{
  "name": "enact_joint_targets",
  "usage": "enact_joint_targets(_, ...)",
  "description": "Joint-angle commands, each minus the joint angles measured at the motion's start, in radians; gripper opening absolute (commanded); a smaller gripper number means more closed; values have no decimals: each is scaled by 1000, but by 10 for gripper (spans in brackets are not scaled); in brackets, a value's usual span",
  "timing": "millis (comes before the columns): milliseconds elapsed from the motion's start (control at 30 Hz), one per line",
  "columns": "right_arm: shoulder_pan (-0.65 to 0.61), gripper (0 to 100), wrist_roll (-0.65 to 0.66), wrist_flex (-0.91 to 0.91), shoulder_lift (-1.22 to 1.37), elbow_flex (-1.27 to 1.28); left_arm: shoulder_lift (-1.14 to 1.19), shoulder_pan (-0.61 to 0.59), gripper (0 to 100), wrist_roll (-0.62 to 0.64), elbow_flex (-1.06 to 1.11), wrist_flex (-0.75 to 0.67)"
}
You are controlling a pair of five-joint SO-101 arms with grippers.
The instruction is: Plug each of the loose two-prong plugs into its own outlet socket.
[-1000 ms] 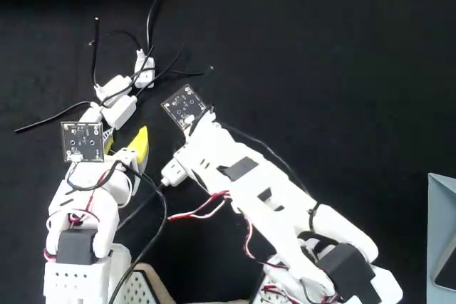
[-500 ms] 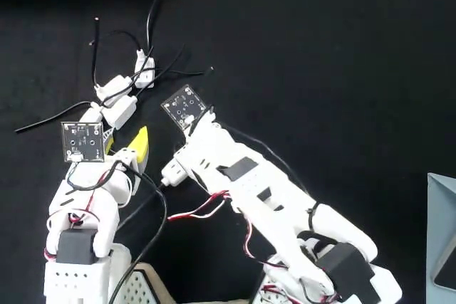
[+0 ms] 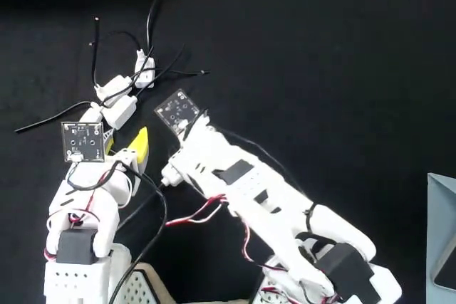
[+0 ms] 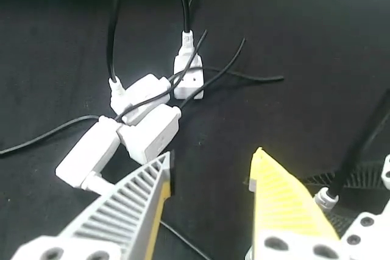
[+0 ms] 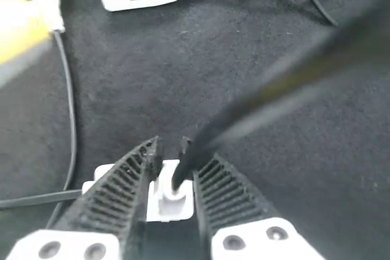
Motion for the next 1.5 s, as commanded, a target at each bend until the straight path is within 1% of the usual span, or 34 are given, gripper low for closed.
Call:
enact_joint_targets(0, -15, 11, -11, -12, 2, -47, -11, -13, 213, -5, -8, 12)
enact_joint_targets(233, 18, 11, -5, -12, 4, -45, -11, -13, 213, -5, -8, 12)
enact_joint_targets(567, 20, 11, -2, -44, 5, -30, -11, -13, 213, -5, -8, 12)
enact_joint_targets(800, 21, 11, 0, -48, 97, -59, -11, -13, 213, -5, -8, 12)
enact_joint_targets(1333, 17, 11, 0, -49, -67, 93, -11, -13, 213, -5, -7, 14)
enact_joint_targets(1467, 15, 11, 2, -51, -64, 99, -11, 15, 215, 0, -7, 6)
